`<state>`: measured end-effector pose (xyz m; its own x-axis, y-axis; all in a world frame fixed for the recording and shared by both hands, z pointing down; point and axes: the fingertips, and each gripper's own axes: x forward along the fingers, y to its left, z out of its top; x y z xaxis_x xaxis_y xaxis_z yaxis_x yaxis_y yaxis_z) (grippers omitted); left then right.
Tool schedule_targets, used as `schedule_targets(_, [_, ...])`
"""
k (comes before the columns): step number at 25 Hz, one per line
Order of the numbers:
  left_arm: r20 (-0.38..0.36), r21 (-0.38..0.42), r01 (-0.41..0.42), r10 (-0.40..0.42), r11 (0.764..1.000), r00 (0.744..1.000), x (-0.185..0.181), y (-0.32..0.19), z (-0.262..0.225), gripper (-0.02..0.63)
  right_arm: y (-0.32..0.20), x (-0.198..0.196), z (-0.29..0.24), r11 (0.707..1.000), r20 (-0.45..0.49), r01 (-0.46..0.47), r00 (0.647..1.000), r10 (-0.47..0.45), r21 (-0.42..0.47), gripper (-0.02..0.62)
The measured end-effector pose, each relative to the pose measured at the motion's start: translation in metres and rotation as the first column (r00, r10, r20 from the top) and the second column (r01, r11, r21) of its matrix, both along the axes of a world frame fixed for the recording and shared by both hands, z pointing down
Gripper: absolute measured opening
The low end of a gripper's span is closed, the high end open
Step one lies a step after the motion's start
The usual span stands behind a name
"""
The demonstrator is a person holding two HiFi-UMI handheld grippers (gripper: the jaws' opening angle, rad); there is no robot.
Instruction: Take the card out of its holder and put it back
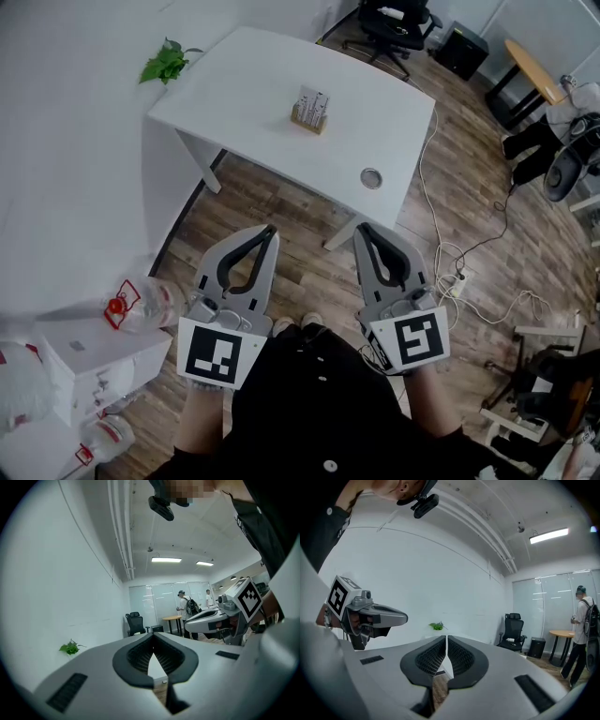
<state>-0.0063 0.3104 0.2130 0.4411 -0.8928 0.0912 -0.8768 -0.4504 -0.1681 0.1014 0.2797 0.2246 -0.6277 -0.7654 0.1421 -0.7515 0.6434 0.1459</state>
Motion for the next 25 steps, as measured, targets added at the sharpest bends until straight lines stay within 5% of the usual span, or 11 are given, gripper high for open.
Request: schedule_targets(25, [-0.021, 0.042, -0.046, 0.047, 0.998, 0.999, -0.032, 0.023, -0.002, 0.014, 0.026, -0.02, -0.005, 0.996, -0.013, -0.074, 0.997, 0.075, 0.043, 0.048])
